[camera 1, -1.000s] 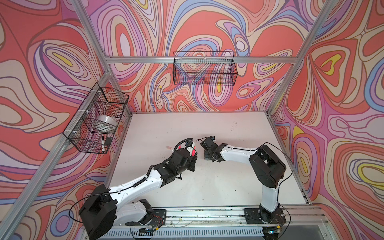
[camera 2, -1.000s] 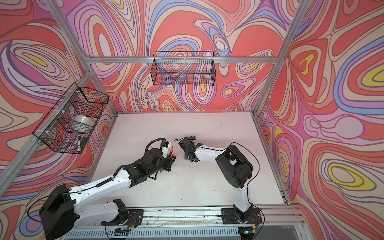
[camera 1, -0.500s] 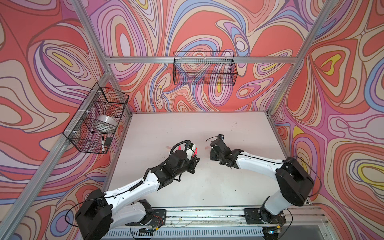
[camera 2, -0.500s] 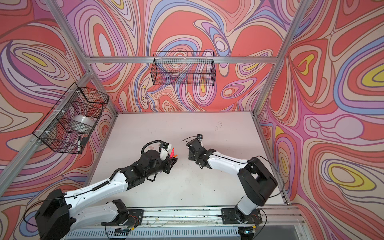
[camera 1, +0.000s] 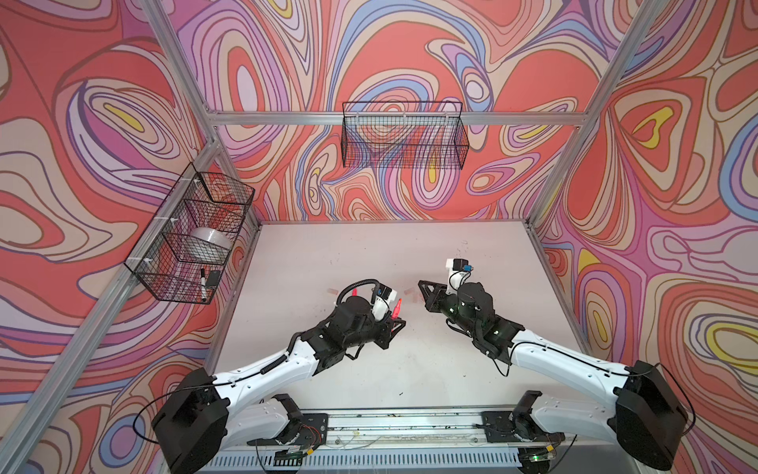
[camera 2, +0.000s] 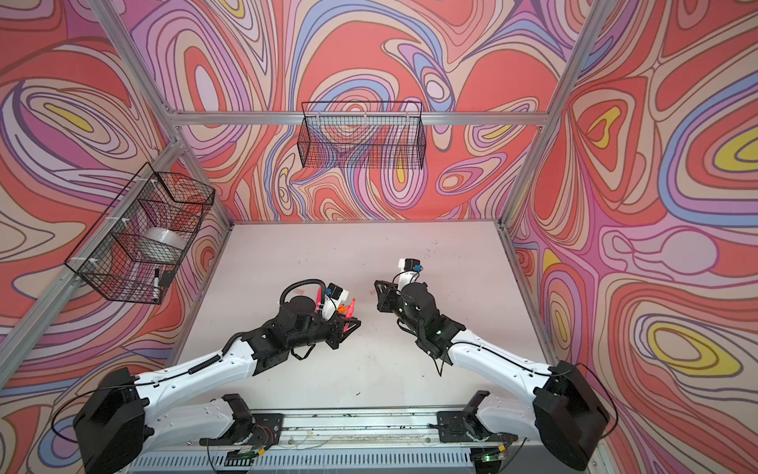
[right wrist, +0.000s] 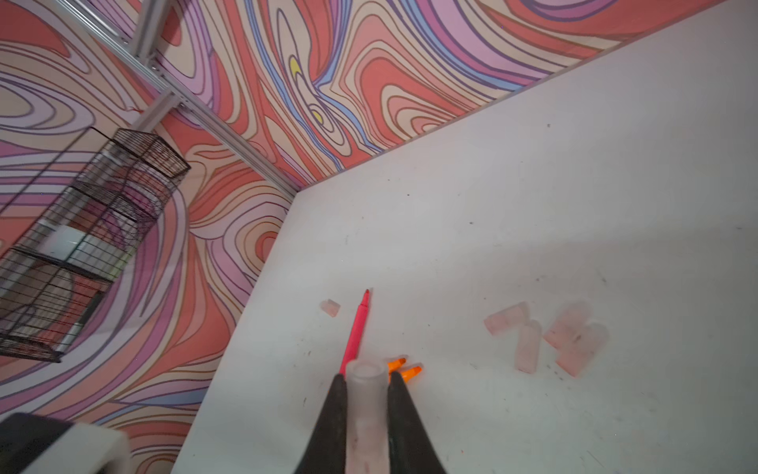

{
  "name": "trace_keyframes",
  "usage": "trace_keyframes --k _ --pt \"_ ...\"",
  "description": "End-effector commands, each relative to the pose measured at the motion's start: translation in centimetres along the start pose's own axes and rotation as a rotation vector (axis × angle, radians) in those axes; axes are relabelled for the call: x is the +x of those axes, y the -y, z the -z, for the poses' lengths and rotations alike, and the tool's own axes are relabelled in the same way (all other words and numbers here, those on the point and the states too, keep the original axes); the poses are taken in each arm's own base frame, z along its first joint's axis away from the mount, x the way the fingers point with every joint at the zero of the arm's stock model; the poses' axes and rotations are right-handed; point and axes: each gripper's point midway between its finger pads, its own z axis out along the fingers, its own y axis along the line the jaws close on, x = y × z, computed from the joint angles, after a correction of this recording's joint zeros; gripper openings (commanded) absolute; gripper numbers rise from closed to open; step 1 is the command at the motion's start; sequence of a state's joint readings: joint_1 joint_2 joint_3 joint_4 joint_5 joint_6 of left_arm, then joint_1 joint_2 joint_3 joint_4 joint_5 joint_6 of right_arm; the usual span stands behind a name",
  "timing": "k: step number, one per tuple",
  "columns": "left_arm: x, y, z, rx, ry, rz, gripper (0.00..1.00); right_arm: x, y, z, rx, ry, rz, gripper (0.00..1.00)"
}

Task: Insert the pens into the pen caps
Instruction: 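Lift the cap with the right gripper and bring it toward the marker tip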

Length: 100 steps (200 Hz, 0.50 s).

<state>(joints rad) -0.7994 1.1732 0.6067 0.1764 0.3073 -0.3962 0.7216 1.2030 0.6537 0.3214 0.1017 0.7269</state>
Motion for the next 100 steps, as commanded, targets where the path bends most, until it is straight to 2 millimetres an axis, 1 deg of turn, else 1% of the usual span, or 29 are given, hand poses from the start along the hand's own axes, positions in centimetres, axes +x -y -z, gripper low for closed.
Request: trace_keyframes --k 1,28,59,76,100 --pt "-0.9 1.3 0.0 0.06 0.018 -0.018 0.0 -1.3 -4.2 0.0 -0.206 0.066 -0.059 0.0" --pt "-0.9 1.3 0.1 0.063 0.022 -0.013 0.0 -1.2 -5.9 0.4 -0.275 0.106 -0.063 0.0" --pt "-1.0 1.4 0.1 0.067 0.029 -0.004 0.0 -0.8 -6.9 1.2 -0.324 0.143 -0.084 0.0" --pt "-1.0 1.5 0.1 0.072 0.029 -0.006 0.0 -0.2 -6.9 1.4 -0.315 0.151 -0.103 0.0" --pt "-1.1 1.5 0.2 0.07 0.035 -0.007 0.0 0.7 -6.4 1.4 -0.293 0.153 -0.139 0.0"
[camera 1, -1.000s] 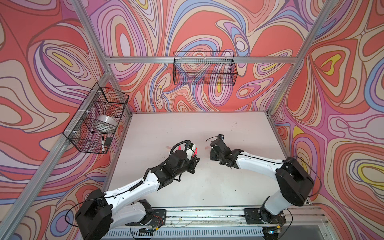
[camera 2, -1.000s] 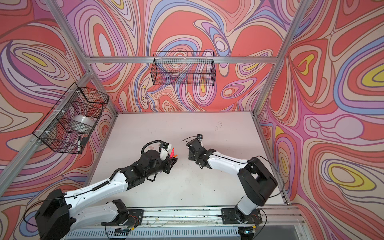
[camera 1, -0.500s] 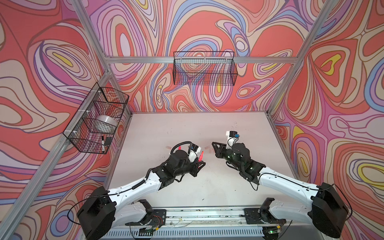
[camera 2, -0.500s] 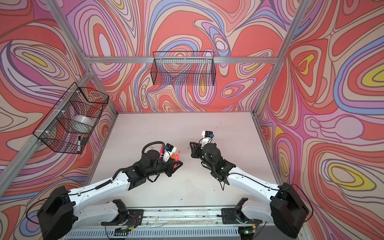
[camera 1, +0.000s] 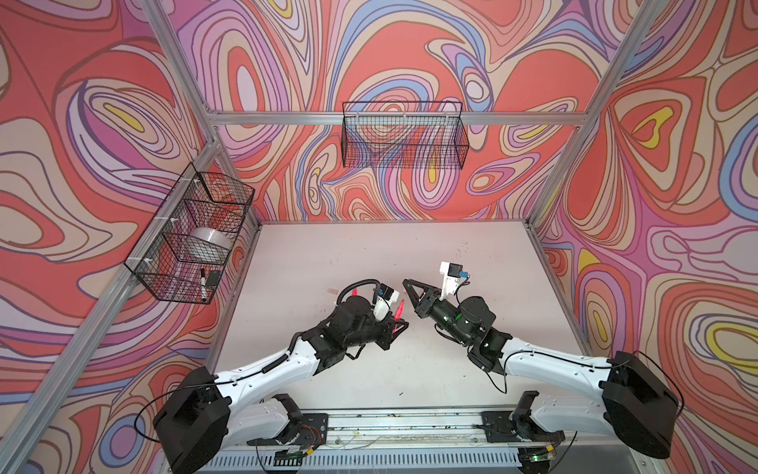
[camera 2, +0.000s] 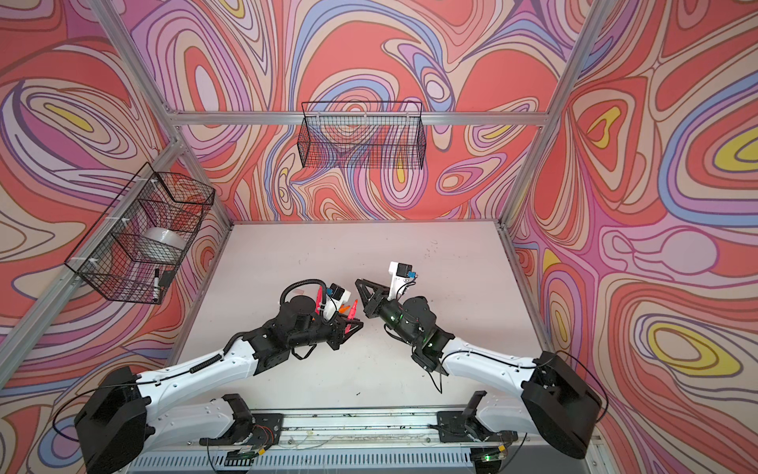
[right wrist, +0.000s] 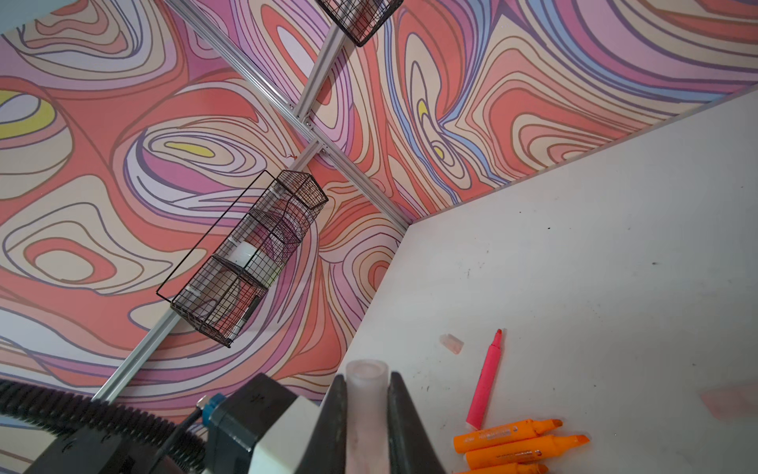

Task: Insert the pens into the pen caps
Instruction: 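Lift the cap with the right gripper and bring it toward the marker tip, then push the pink cap down over the marker tip with the right gripper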

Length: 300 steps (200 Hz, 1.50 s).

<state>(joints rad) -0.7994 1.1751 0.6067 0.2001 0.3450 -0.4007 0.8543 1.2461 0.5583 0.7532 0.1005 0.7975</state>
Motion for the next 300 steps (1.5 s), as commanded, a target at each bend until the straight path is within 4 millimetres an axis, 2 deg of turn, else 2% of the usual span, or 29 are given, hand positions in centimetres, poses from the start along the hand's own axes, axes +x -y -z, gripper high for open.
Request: trace_keyframes --k 1,56,162,242,300 --pt "-0.9 0.7 0.2 0.027 0.03 -0.006 0.0 0.1 0.3 0.3 0.01 0.05 -0.042 0.0" --pt "-1.0 0.6 0.5 0.016 0.041 -0.009 0.0 1.5 1.4 0.3 0.042 0.038 -0.092 0.0" --pt "-1.1 -0.1 0.7 -0.028 0.052 0.001 0.0 2.8 1.5 0.7 0.054 0.023 -0.098 0.0" --pt "-1.5 0.4 1.2 0.034 0.087 0.027 0.0 4.8 -0.3 1.1 -0.006 -0.003 -0.063 0.0" --pt "-2.1 2.0 2.4 0.117 0.139 0.005 0.0 6.3 -1.4 1.1 -0.047 -0.021 -0.034 0.09"
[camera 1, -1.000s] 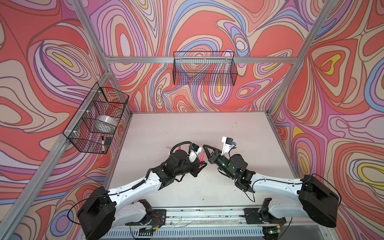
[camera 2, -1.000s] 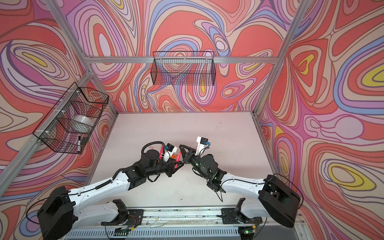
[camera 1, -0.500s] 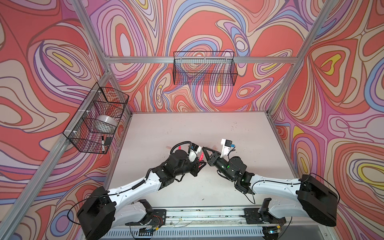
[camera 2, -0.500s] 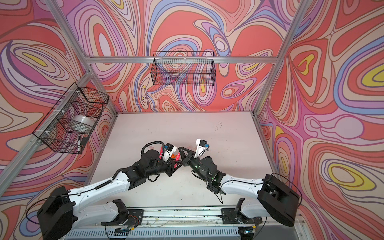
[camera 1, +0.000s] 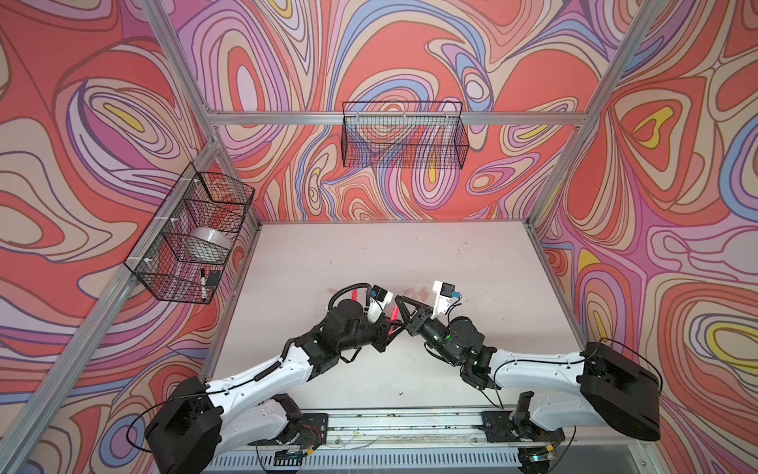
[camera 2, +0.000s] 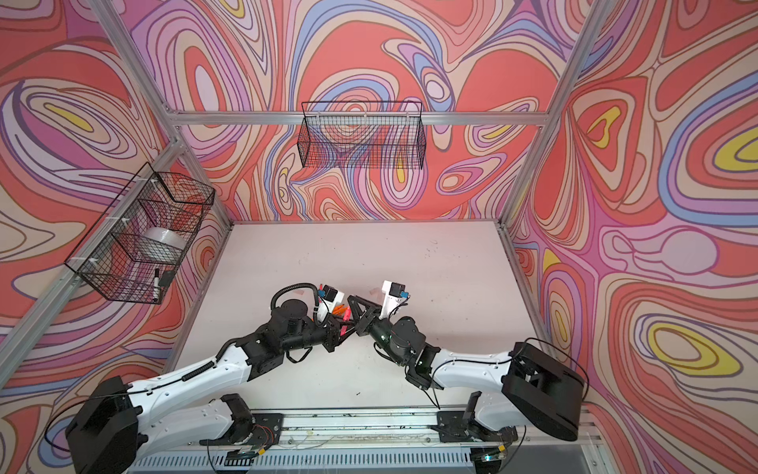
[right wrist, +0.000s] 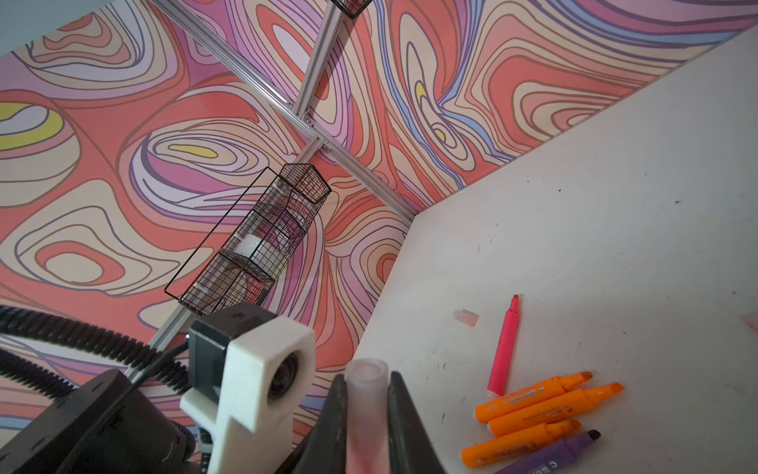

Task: Insert the pens into the pen caps
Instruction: 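Push the pink cap down over the marker tip with the right gripper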

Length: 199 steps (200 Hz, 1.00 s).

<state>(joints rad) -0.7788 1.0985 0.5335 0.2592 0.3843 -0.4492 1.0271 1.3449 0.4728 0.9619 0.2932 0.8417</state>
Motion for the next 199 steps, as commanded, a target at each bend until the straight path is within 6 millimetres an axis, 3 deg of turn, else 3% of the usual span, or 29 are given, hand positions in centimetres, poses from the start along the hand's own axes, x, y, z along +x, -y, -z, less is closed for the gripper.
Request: trace_keyframes --k 1,67,97,138,174,199 --pt "-2.2 1.8 0.8 0.076 0.089 -0.032 0.0 1.8 -0.9 0.3 -0.043 -0.052 0.027 0.09" --pt "-2.9 2.3 1.3 0.092 0.115 -0.039 0.0 1.5 -0.8 1.0 -0.038 -0.04 0.039 0.2" --pt "-2.9 2.4 1.3 0.094 0.115 -0.037 0.0 1.6 -1.1 1.2 -0.053 -0.04 0.048 0.35" --pt "-2.9 2.3 1.2 0.09 0.115 -0.043 0.0 1.5 -1.0 1.6 -0.044 -0.031 0.056 0.44" --pt "-2.7 2.0 1.2 0.078 0.108 -0.051 0.0 0.4 -1.1 2.3 -0.032 -0.005 0.083 0.69" --pt "-2.6 2.1 1.1 0.081 0.103 -0.061 0.0 -0.5 -0.8 2.6 0.015 0.011 0.103 0.73"
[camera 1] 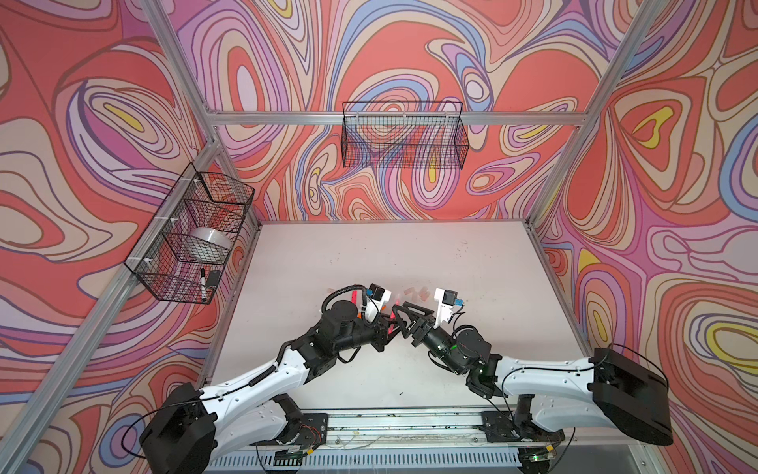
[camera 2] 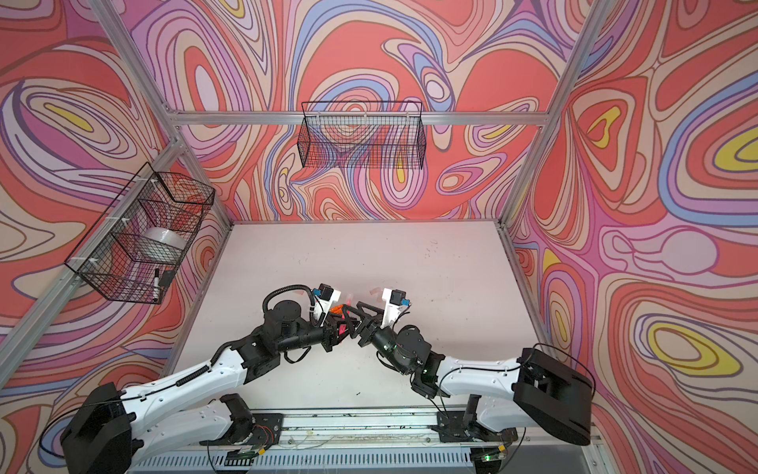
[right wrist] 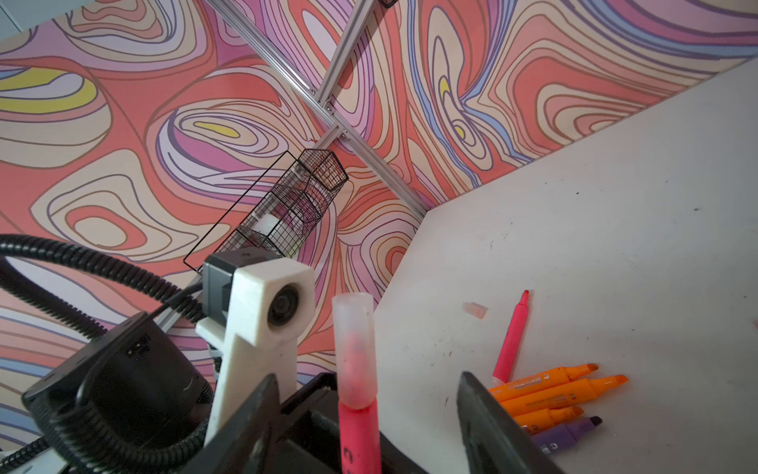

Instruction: Insert the pens into the pen caps

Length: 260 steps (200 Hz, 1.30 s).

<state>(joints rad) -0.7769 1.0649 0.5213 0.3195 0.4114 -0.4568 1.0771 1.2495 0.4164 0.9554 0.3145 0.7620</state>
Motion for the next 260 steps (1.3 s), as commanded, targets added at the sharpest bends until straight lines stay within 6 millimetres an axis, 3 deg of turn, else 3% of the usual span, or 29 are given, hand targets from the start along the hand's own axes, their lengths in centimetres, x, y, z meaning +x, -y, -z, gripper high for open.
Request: trace_keyframes --k 1,32,70,118,260 --pt "-1.3 0.8 0.4 0.026 0.046 -0.041 0.0 -0.5 0.7 0.6 0.059 0.01 0.039 0.73" --pt "-1.1 0.6 0.3 0.021 0.038 -0.047 0.0 -2.2 0.2 1.0 0.085 0.037 0.1 0.69" --pt "-0.9 0.7 0.3 0.025 0.03 -0.052 0.0 -3.1 -1.4 -0.3 0.095 -0.03 0.157 0.61" --pt "-0.9 0.7 0.4 0.022 0.029 -0.057 0.0 -4.9 1.8 -2.3 0.142 -0.121 0.065 0.54" --pt "-0.7 0.4 0.3 0.013 0.018 -0.055 0.0 -3.5 0.4 -4.3 0.055 -0.223 0.086 0.36"
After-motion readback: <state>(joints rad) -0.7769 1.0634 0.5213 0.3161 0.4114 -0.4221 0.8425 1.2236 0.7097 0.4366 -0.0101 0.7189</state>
